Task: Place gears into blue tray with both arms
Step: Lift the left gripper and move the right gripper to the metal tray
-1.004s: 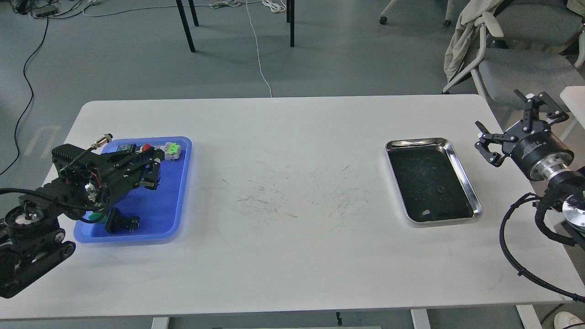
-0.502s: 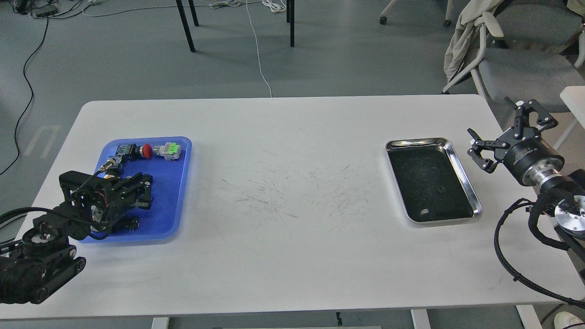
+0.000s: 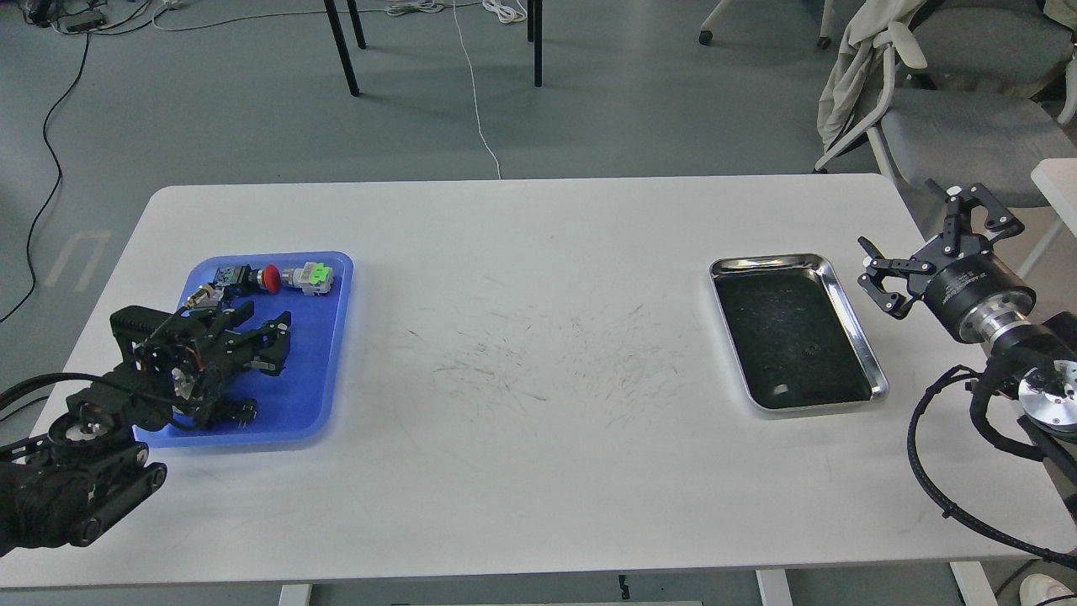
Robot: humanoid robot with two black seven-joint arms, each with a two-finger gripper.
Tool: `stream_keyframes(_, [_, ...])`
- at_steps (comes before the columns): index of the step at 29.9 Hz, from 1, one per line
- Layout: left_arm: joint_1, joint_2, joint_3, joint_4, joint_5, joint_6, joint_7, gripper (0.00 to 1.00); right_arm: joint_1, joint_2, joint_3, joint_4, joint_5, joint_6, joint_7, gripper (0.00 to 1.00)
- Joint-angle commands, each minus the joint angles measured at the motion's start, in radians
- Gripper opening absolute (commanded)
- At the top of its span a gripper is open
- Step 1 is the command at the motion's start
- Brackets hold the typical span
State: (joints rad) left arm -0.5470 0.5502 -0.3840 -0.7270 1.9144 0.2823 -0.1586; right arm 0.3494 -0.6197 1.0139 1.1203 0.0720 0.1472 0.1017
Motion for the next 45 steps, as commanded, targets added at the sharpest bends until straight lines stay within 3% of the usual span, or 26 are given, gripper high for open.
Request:
stream_keyframes(1, [-0.037, 0.005, -0.006, -0.046, -0.021, 0.008, 0.002, 0.96, 0.003, 0.005, 0.0, 0.0, 0.0, -0.001, 0.0, 0.92])
stream_keyframes(5, [-0.128, 0.034, -0.015, -0.138, -0.174, 0.008, 0.013, 0.97, 0.019, 0.005, -0.001, 0.001, 0.0, -0.001, 0.0, 0.93])
stream_keyframes(9, [-0.264, 0.025, -0.019, -0.175, -0.533, -0.012, 0.013, 0.97, 0.034, 0.006, -0.001, 0.003, 0.0, -0.004, 0.0, 0.94])
stream_keyframes(14, [-0.405, -0.027, -0.009, -0.111, -1.047, -0.051, 0.011, 0.98, 0.085, 0.018, -0.006, 0.001, 0.0, -0.02, 0.0, 0.96])
stream_keyframes(18, [-0.43, -0.101, -0.023, -0.049, -1.293, -0.161, 0.001, 0.98, 0.132, 0.018, -0.041, -0.008, 0.0, -0.02, -0.002, 0.98])
stream_keyframes(22, [-0.41, -0.121, -0.059, -0.051, -1.497, -0.248, 0.001, 0.98, 0.177, 0.018, -0.086, -0.008, 0.005, -0.017, -0.005, 0.98])
stream_keyframes(25, [-0.331, -0.121, -0.075, -0.061, -1.534, -0.287, -0.013, 0.98, 0.189, 0.015, -0.086, -0.011, 0.005, -0.012, -0.008, 0.98])
stream_keyframes(27, [-0.3, -0.119, -0.148, -0.062, -1.564, -0.381, -0.036, 0.98, 0.195, 0.009, -0.086, -0.011, 0.005, -0.009, -0.013, 0.98])
stream_keyframes(31, [-0.24, -0.108, -0.257, -0.055, -1.647, -0.529, -0.016, 0.98, 0.192, 0.001, -0.09, -0.002, 0.006, 0.006, -0.014, 0.98])
stream_keyframes(39, [-0.209, -0.104, -0.262, -0.054, -1.649, -0.542, -0.021, 0.98, 0.253, -0.155, -0.25, 0.073, -0.076, 0.006, -0.022, 0.98])
stream_keyframes(42, [-0.208, -0.104, -0.262, -0.054, -1.649, -0.542, -0.021, 0.98, 0.348, -0.231, -0.404, 0.139, -0.214, -0.008, -0.033, 0.98])
stream_keyframes(45, [-0.205, -0.102, -0.26, -0.054, -1.649, -0.542, -0.021, 0.98, 0.508, -0.267, -0.62, 0.211, -0.322, -0.011, -0.072, 0.98])
